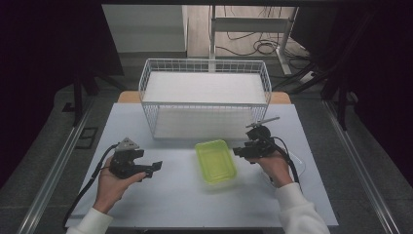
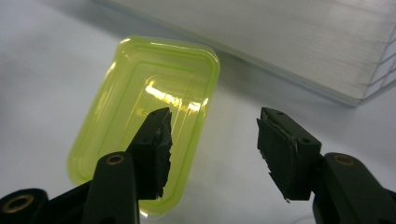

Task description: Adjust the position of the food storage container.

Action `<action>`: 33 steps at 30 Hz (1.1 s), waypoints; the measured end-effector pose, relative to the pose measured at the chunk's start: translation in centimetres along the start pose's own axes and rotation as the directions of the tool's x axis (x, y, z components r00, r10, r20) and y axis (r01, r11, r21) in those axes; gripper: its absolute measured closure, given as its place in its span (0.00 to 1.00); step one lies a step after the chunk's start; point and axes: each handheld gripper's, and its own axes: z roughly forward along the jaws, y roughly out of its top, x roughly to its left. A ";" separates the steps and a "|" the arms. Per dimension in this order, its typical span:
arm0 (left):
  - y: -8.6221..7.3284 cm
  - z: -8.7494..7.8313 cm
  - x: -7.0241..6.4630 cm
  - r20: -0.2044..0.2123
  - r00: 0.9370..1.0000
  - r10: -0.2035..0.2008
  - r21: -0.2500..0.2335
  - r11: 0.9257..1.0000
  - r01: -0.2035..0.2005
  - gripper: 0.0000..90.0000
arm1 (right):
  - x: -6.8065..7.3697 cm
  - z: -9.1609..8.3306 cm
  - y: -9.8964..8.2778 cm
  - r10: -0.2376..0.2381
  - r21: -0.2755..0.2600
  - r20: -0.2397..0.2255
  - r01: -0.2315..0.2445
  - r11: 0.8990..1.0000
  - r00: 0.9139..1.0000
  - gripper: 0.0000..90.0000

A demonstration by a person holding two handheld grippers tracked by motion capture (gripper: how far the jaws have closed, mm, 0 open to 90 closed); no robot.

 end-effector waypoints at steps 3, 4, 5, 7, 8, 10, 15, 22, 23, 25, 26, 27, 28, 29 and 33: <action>0.0 0.1 -0.1 -0.004 1.000 -0.012 -0.001 1.000 0.012 0.17 | -0.5 1.6 0.4 0.005 0.039 0.018 -0.005 0.999 1.000 0.55; 0.0 0.1 -0.1 -0.004 1.000 -0.012 -0.001 1.000 0.012 0.17 | -0.5 1.6 0.4 0.005 0.039 0.018 -0.005 0.999 1.000 0.55; 0.1 0.1 0.0 0.001 1.000 -0.019 -0.003 1.000 0.019 0.18 | -0.9 2.5 0.6 0.009 0.046 0.036 -0.010 0.999 0.999 0.61; 0.1 0.2 0.0 -0.002 1.000 -0.021 -0.001 1.000 0.021 0.17 | -1.0 3.2 0.9 0.007 0.054 0.062 -0.010 0.998 0.998 0.67; 0.0 0.3 -0.1 -0.013 1.000 -0.019 0.003 1.000 0.019 0.17 | -1.0 3.4 1.0 0.003 0.055 0.072 -0.007 0.998 0.997 0.71; 0.0 0.3 -0.1 -0.030 1.000 -0.005 0.008 1.000 0.005 0.17 | -1.1 3.7 1.1 -0.004 0.059 0.077 0.000 0.998 0.997 0.74; -0.2 0.4 -0.5 -0.034 0.999 0.004 0.023 1.000 -0.003 0.17 | -1.2 5.5 1.6 -0.019 0.091 0.072 0.013 0.996 0.997 0.96; -0.5 0.6 -0.8 -0.045 0.999 0.023 0.052 0.998 -0.021 0.17 | -1.0 7.0 1.7 -0.033 0.108 0.073 0.025 0.994 0.997 0.98; -0.5 0.6 -0.8 -0.042 0.999 0.024 0.052 0.998 -0.022 0.17 | -1.0 7.3 1.8 -0.030 0.109 0.075 0.022 0.994 0.997 0.98; -0.5 0.7 -0.8 -0.039 0.999 0.025 0.054 0.998 -0.023 0.17 | -1.0 7.5 2.0 -0.033 0.108 0.075 0.025 0.994 0.997 0.98; -0.5 0.8 -0.7 -0.040 0.999 0.026 0.055 0.998 -0.024 0.17 | -0.9 7.7 2.1 -0.034 0.109 0.074 0.026 0.994 0.997 0.98; -0.5 0.8 -0.7 -0.041 0.999 0.023 0.056 0.998 -0.021 0.17 | -0.8 7.9 2.2 -0.036 0.108 0.074 0.028 0.994 0.997 0.98; -0.5 0.8 -0.7 -0.041 0.999 0.023 0.056 0.998 -0.021 0.17 | -0.7 8.0 2.3 -0.038 0.111 0.075 0.030 0.993 0.996 0.98; -0.5 0.9 -0.7 -0.043 0.999 0.022 0.057 0.998 -0.019 0.17 | -0.5 8.3 2.4 -0.048 0.116 0.077 0.039 0.992 0.996 0.99; -0.3 0.7 -0.6 -0.054 0.998 -0.011 0.063 0.998 0.014 0.17 | 0.1 8.9 2.7 -0.088 0.133 0.095 0.074 0.988 0.992 0.99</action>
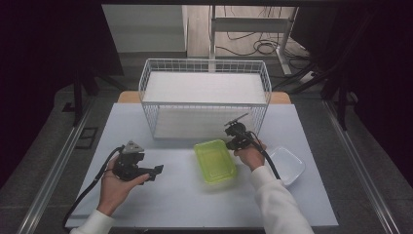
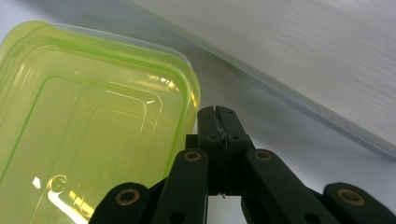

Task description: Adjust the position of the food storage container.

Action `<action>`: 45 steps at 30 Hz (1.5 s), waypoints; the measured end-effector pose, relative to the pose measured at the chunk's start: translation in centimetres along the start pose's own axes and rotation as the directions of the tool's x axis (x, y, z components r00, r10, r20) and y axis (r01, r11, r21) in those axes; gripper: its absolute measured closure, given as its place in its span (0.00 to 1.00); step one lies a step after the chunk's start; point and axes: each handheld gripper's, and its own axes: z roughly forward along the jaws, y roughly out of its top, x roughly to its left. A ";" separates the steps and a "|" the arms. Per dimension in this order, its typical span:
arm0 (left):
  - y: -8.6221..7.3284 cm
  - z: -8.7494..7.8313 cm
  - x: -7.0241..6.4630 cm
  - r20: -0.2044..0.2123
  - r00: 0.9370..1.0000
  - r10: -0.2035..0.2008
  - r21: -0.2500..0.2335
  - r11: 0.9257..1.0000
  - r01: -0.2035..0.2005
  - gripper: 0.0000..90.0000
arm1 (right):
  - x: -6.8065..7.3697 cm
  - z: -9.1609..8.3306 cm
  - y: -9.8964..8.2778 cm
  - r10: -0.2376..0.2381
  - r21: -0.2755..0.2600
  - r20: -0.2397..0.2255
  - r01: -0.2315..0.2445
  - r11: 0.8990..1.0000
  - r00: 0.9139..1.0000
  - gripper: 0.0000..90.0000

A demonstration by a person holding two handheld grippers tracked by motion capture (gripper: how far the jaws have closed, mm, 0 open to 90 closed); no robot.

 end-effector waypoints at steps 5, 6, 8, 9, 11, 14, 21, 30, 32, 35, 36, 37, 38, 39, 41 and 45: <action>0.0 -0.2 0.1 -0.016 1.000 -0.009 0.004 1.000 0.009 0.17 | 0.9 0.1 0.5 -0.035 0.002 -0.026 0.035 0.999 0.999 0.99; 0.0 -0.2 0.1 -0.017 1.000 -0.006 0.007 1.000 0.007 0.17 | 1.2 0.1 0.6 -0.049 0.001 -0.032 0.050 0.999 0.998 0.99; -0.2 -0.1 0.1 -0.024 1.000 -0.008 0.012 1.000 0.008 0.17 | 1.7 0.3 0.8 -0.070 0.002 -0.041 0.070 0.998 0.997 0.99; -0.2 -0.1 0.0 -0.029 1.000 -0.009 0.015 1.000 0.009 0.17 | 2.1 0.3 0.8 -0.079 0.006 -0.048 0.079 0.997 0.996 0.99; -0.2 -0.2 0.0 -0.031 0.999 -0.009 0.016 1.000 0.009 0.16 | 2.4 0.3 0.9 -0.089 0.005 -0.051 0.089 0.996 0.995 0.99; -0.2 -0.3 0.0 -0.030 0.999 -0.017 0.013 1.000 0.018 0.16 | 3.5 0.5 1.3 -0.131 0.004 -0.065 0.131 0.991 0.989 0.99; -0.2 -0.2 -0.1 -0.034 0.999 -0.020 0.021 1.000 0.021 0.16 | 5.4 0.8 2.0 -0.198 -0.016 -0.097 0.197 0.980 0.975 0.99; -0.2 -0.1 0.1 -0.053 0.998 -0.025 0.028 0.999 0.026 0.16 | 8.5 1.7 3.0 -0.303 -0.031 -0.155 0.302 0.953 0.940 0.99; -0.2 0.0 0.1 -0.051 0.998 -0.026 0.032 0.999 0.027 0.15 | 9.4 1.8 3.3 -0.331 -0.037 -0.173 0.330 0.943 0.928 0.99; -0.2 -0.1 0.2 -0.055 0.998 -0.025 0.034 0.999 0.027 0.15 | 10.6 1.9 3.4 -0.366 -0.050 -0.202 0.363 0.930 0.909 0.99; -0.2 -0.1 0.3 -0.055 0.998 -0.026 0.033 0.999 0.027 0.15 | 11.0 2.0 3.4 -0.376 -0.051 -0.208 0.374 0.926 0.903 0.99; -0.2 -0.1 0.3 -0.055 0.998 -0.026 0.033 0.999 0.027 0.15 | 11.0 2.0 3.4 -0.376 -0.051 -0.208 0.374 0.926 0.903 0.99; -0.2 -0.2 0.4 -0.057 0.998 -0.029 0.029 0.999 0.031 0.15 | 11.7 2.1 3.4 -0.389 -0.055 -0.221 0.387 0.921 0.894 0.99; -0.2 -0.2 0.4 -0.058 0.998 -0.029 0.030 0.999 0.030 0.15 | 11.9 2.1 3.4 -0.391 -0.057 -0.225 0.389 0.920 0.892 0.99; -0.2 -0.1 0.4 -0.059 0.998 -0.026 0.035 0.999 0.028 0.15 | 12.2 2.1 3.4 -0.393 -0.064 -0.224 0.389 0.919 0.892 0.99; -0.3 -0.1 0.5 -0.056 0.998 -0.019 0.043 0.999 0.021 0.15 | 11.7 1.5 3.3 -0.370 -0.079 -0.213 0.362 0.929 0.904 0.99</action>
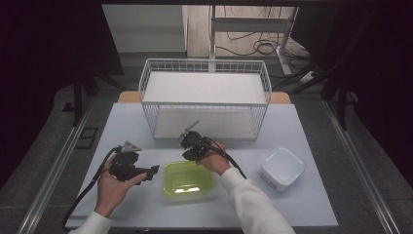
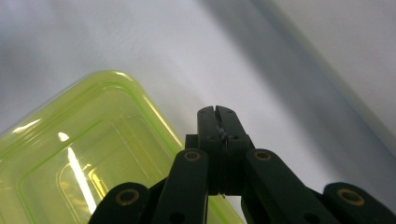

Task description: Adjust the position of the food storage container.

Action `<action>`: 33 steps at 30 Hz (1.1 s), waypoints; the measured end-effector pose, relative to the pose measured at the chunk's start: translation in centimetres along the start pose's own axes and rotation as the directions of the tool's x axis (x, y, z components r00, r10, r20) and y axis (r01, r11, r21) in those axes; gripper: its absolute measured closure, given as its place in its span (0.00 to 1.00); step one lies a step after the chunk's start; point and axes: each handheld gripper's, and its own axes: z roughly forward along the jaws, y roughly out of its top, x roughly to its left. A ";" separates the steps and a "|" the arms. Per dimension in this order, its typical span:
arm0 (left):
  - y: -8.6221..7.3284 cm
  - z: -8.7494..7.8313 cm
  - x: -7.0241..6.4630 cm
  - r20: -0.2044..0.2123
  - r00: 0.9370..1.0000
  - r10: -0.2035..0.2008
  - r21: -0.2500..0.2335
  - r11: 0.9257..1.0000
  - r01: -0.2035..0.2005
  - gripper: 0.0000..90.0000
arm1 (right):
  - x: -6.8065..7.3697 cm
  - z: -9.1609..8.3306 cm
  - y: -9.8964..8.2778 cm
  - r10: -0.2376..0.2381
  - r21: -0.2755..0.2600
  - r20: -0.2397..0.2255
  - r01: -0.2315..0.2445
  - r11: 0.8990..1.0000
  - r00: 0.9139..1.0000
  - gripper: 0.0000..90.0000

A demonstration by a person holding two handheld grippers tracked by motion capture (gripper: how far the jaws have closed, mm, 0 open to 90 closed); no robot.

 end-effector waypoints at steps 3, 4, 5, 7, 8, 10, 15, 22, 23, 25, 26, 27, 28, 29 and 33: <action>-0.1 -0.1 0.0 0.007 1.000 -0.009 -0.003 1.000 0.009 0.14 | -0.7 -1.4 -0.8 0.038 -0.034 0.017 -0.038 0.999 0.999 0.99; -0.1 -0.1 0.1 0.019 1.000 -0.014 -0.004 1.000 0.014 0.14 | -0.8 -1.8 -1.1 0.051 -0.041 0.023 -0.050 0.998 0.998 0.99; -0.1 -0.2 0.3 0.034 0.999 -0.021 -0.003 1.000 0.021 0.15 | -1.0 -2.6 -1.6 0.074 -0.054 0.028 -0.073 0.996 0.997 0.99; -0.3 -0.2 0.9 0.065 0.997 -0.042 0.003 0.999 0.041 0.16 | -1.4 -3.9 -2.7 0.105 -0.091 0.043 -0.101 0.991 0.994 0.99; -0.3 -0.2 0.9 0.065 0.997 -0.042 0.003 0.999 0.041 0.17 | -1.4 -3.9 -2.7 0.105 -0.091 0.043 -0.101 0.991 0.994 0.99; -0.4 -0.3 1.4 0.057 0.997 -0.058 0.010 0.998 0.057 0.21 | -1.6 -5.7 -4.4 0.138 -0.126 0.062 -0.129 0.984 0.988 0.98; -0.8 -0.1 1.3 0.046 0.998 -0.039 0.055 0.998 0.036 0.24 | -1.5 -8.2 -7.8 0.168 -0.170 0.061 -0.156 0.973 0.984 0.96; -1.0 0.6 0.8 0.063 0.998 -0.028 0.101 0.995 0.022 0.22 | -1.4 -9.7 -11.7 0.225 -0.196 0.060 -0.210 0.958 0.972 0.61; -1.1 0.6 1.0 0.096 0.994 -0.058 0.102 0.994 0.048 0.21 | -1.5 -10.1 -12.7 0.262 -0.226 0.032 -0.248 0.942 0.965 0.45; -1.2 0.7 1.3 0.121 0.988 -0.097 0.102 0.991 0.085 0.20 | -1.6 -10.5 -13.4 0.285 -0.240 0.022 -0.272 0.932 0.958 0.37; -1.2 0.7 1.3 0.121 0.988 -0.097 0.102 0.991 0.085 0.19 | -1.5 -10.5 -13.5 0.296 -0.252 0.018 -0.282 0.926 0.955 0.35; -1.3 0.8 1.4 0.126 0.985 -0.116 0.103 0.989 0.103 0.18 | -1.5 -10.6 -13.8 0.305 -0.266 0.010 -0.291 0.919 0.952 0.32; -1.2 0.8 1.5 0.126 0.985 -0.119 0.102 0.989 0.107 0.18 | -1.5 -10.7 -13.9 0.306 -0.272 0.002 -0.294 0.916 0.952 0.30; -1.2 0.9 1.5 0.127 0.984 -0.123 0.101 0.989 0.110 0.17 | -1.4 -10.7 -13.9 0.305 -0.274 -0.004 -0.295 0.916 0.952 0.27; -1.3 1.1 1.6 0.134 0.981 -0.139 0.095 0.987 0.127 0.16 | -1.5 -10.7 -13.9 0.323 -0.279 -0.005 -0.312 0.908 0.946 0.25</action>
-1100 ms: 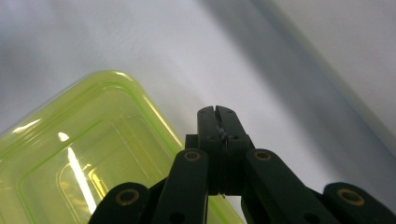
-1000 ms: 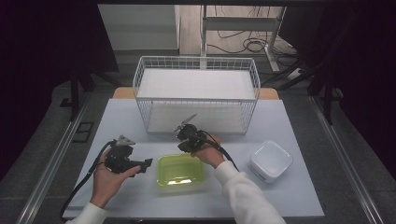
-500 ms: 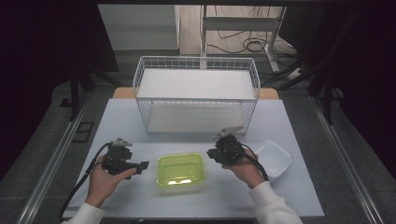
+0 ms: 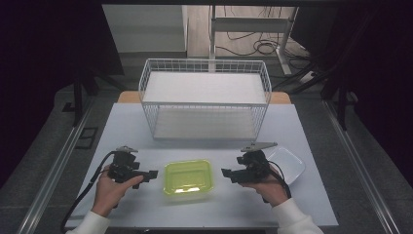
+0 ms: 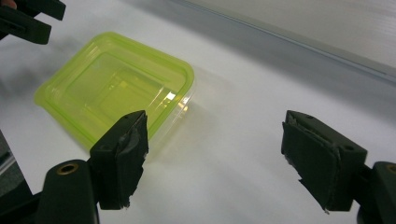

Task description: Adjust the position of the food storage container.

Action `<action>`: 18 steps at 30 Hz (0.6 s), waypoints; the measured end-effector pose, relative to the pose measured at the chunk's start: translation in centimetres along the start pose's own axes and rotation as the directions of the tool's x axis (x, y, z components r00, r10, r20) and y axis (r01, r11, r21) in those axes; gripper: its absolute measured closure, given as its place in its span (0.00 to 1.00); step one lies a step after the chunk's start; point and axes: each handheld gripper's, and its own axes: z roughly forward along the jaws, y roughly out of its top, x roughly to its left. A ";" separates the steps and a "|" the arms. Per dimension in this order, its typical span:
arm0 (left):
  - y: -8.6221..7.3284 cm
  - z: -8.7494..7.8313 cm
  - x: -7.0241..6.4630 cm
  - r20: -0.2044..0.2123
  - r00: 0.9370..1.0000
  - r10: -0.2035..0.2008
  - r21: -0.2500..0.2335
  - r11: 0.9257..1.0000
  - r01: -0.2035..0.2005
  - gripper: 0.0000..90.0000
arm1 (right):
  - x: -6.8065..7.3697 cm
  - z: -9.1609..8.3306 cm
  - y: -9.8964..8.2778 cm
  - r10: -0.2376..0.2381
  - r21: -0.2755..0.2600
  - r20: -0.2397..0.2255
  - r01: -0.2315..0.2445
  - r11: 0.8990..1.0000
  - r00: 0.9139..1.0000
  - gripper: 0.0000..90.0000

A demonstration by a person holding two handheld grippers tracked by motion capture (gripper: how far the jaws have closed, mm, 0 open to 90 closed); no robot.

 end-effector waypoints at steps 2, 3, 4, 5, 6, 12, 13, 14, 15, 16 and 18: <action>-0.1 -0.1 -0.1 -0.005 1.000 0.002 -0.011 1.000 -0.002 0.15 | 0.0 0.1 0.0 0.010 0.004 -0.007 -0.010 1.000 1.000 0.25; -0.2 -0.3 -0.1 -0.007 1.000 0.006 -0.019 1.000 -0.006 0.15 | 0.1 0.1 0.0 0.012 0.011 -0.010 -0.012 1.000 1.000 0.25; -0.2 -0.4 -0.1 -0.008 1.000 0.004 -0.032 0.999 -0.004 0.16 | 0.0 0.1 0.1 0.013 0.018 -0.014 -0.012 1.000 1.000 0.25; -0.2 -0.6 -0.2 -0.011 1.000 -0.003 -0.051 0.999 0.003 0.18 | 0.1 0.1 0.1 0.016 0.017 -0.016 -0.016 1.000 1.000 0.25; -0.2 -0.7 -0.2 -0.004 1.000 -0.013 -0.062 0.998 0.013 0.20 | 0.0 0.1 0.2 0.023 0.016 -0.016 -0.023 1.000 1.000 0.25; -0.2 -0.9 -0.3 0.042 0.999 -0.028 -0.076 0.997 0.031 0.21 | -0.3 -0.3 0.6 0.052 0.000 -0.017 -0.052 0.999 0.998 0.26; -0.3 -1.1 -0.3 0.044 0.999 -0.028 -0.078 0.997 0.031 0.21 | -0.4 -0.3 0.7 0.053 0.000 -0.019 -0.053 0.999 0.998 0.26; -0.3 -1.2 -0.3 0.048 0.998 -0.032 -0.082 0.996 0.036 0.20 | -0.4 -0.3 0.9 0.054 -0.001 -0.018 -0.054 0.999 0.998 0.26; -0.3 -1.4 -0.3 0.053 0.998 -0.037 -0.086 0.995 0.041 0.20 | -0.4 -0.3 0.9 0.054 -0.002 -0.017 -0.054 0.999 0.998 0.26; -0.3 -1.4 -0.3 0.053 0.998 -0.037 -0.086 0.995 0.041 0.20 | -0.4 -0.3 0.9 0.055 -0.003 -0.016 -0.055 0.999 0.998 0.26; -0.3 -1.5 -0.4 0.064 0.997 -0.051 -0.090 0.994 0.057 0.19 | -0.4 -0.5 0.9 0.061 -0.003 -0.016 -0.061 0.998 0.998 0.26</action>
